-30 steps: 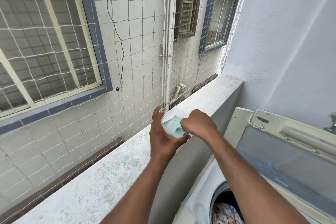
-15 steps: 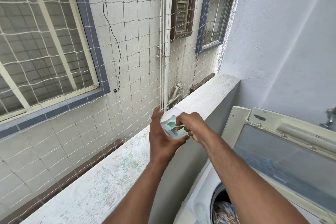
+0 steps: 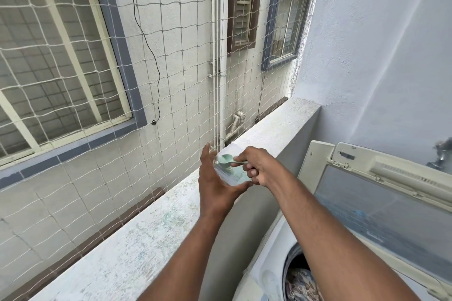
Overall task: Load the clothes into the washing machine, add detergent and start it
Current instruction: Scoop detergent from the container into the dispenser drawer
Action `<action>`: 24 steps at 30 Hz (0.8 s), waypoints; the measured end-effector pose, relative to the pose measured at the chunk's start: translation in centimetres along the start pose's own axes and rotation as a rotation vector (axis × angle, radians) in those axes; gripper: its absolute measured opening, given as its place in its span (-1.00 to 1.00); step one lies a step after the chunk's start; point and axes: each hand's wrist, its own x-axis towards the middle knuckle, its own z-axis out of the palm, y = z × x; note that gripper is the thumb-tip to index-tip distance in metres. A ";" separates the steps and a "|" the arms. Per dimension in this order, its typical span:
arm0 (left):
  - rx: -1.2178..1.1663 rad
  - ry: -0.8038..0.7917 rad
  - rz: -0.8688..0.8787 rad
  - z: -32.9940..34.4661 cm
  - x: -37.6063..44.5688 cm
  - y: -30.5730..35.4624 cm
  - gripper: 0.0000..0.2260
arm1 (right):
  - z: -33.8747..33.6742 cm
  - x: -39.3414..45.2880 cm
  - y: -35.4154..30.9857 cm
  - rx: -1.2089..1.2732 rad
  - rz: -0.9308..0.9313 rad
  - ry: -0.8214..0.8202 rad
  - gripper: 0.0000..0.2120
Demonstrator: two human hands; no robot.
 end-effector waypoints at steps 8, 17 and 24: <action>0.102 0.051 -0.043 0.0 0.2 0.0 0.25 | -1.2 -0.7 0.5 0.077 -0.022 0.030 -0.82; 0.143 0.103 -0.031 0.0 0.0 0.4 0.15 | -3.4 -2.2 1.3 0.189 -0.001 0.014 -0.75; 0.160 0.197 0.066 0.3 -0.4 1.0 -0.31 | -7.4 -4.8 2.5 0.280 0.018 0.047 -0.73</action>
